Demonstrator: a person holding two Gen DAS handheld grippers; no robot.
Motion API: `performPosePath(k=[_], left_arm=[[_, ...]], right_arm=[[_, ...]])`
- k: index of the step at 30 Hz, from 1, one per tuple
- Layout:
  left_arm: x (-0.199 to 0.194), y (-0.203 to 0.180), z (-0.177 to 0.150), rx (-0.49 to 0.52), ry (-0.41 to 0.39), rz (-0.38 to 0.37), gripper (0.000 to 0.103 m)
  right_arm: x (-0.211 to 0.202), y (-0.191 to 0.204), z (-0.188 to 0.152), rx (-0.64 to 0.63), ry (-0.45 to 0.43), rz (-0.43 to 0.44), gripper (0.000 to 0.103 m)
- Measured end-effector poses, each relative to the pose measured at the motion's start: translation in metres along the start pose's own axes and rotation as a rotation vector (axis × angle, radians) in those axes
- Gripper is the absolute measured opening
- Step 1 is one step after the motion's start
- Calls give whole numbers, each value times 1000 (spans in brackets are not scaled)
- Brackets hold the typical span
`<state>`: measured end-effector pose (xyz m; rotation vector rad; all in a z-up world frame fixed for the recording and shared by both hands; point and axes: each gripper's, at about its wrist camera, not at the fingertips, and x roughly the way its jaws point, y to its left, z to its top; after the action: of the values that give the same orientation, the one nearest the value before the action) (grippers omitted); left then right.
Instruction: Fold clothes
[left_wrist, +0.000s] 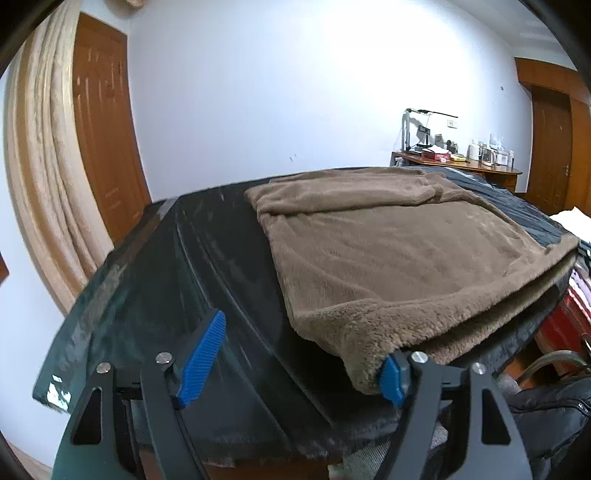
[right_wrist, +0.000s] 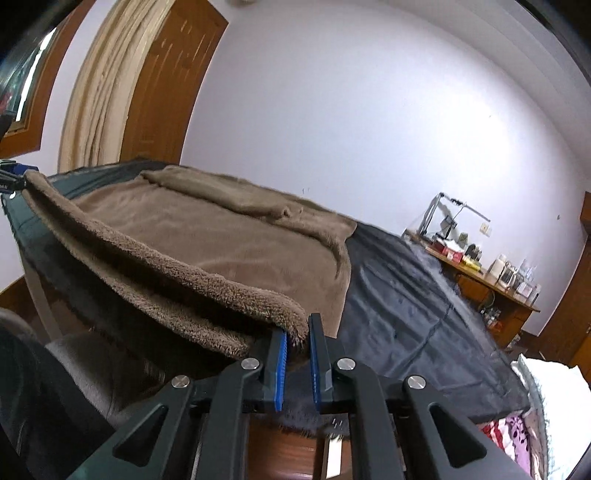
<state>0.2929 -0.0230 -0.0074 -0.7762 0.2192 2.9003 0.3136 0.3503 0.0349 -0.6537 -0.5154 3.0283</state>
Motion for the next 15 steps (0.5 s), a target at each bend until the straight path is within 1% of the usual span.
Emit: performPosePath(k=[4, 6, 10, 12, 15], left_arm=[[-6, -6, 23, 61, -45, 19, 74], [-7, -8, 37, 94, -67, 30, 69], [-7, -11, 63, 155, -101, 52, 64], [-4, -12, 77, 176, -115, 64, 62], [4, -11, 101, 190, -134, 78, 62]], right_arm=[[2, -8, 21, -1, -54, -51, 11], [5, -14, 35, -5, -83, -73, 11], [14, -23, 65, -15, -134, -113, 11], [22, -26, 77, -24, -147, -130, 11], [41, -33, 96, -18, -153, -140, 11]])
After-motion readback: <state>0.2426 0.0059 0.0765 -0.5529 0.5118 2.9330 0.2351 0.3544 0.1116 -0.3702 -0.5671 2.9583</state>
